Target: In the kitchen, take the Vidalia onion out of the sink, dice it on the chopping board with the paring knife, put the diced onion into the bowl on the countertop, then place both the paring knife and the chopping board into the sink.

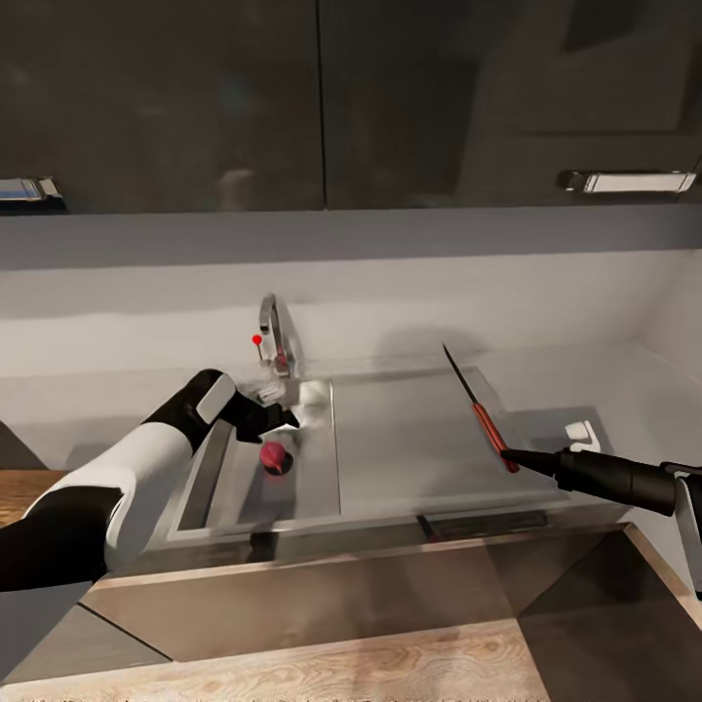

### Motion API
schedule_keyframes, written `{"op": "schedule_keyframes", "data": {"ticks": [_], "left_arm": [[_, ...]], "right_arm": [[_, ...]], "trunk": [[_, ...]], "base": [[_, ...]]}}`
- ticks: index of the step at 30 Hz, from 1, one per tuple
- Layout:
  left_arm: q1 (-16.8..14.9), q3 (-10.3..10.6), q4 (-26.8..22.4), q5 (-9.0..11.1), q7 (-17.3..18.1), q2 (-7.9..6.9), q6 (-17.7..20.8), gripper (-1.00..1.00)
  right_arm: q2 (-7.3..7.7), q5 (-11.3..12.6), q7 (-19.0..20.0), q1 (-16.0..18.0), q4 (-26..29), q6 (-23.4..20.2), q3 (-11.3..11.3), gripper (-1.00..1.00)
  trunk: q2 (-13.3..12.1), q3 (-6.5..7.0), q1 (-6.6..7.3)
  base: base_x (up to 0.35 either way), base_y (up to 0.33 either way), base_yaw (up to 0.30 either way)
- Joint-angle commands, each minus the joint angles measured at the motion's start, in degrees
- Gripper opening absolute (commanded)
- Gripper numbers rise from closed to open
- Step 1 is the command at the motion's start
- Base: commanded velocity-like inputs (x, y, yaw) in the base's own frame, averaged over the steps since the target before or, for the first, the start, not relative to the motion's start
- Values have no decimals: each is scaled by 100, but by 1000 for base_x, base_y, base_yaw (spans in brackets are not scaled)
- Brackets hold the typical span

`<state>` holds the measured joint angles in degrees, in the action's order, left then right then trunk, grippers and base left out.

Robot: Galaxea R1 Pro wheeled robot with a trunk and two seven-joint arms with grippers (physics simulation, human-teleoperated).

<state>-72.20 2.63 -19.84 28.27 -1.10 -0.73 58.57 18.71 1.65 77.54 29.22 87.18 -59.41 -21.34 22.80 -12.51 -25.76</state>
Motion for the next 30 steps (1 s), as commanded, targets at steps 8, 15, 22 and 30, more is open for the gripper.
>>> {"op": "schedule_keyframes", "data": {"ticks": [8, 15, 22, 30], "left_arm": [[-5, 27, 321, 25, 1, -8, -392, 100], [-5, 29, 465, 21, 28, -56, -549, 100], [-5, 27, 454, 22, 30, -62, -548, 100], [-7, 147, 377, -46, 93, -156, -807, 100]], "right_arm": [[3, 20, 7, 5, -10, -59, -2, -100], [14, 16, 7, 5, -16, -59, -10, -100], [19, 19, 7, 5, -16, -59, -10, -100], [-155, 58, -97, 136, 16, 14, 60, -100]], "trunk": [[12, -86, -3], [12, -107, -3], [12, -107, -3], [12, -107, -3]], "base": [[0, 0, 0], [0, 0, 0], [0, 0, 0], [0, 0, 0]]}}
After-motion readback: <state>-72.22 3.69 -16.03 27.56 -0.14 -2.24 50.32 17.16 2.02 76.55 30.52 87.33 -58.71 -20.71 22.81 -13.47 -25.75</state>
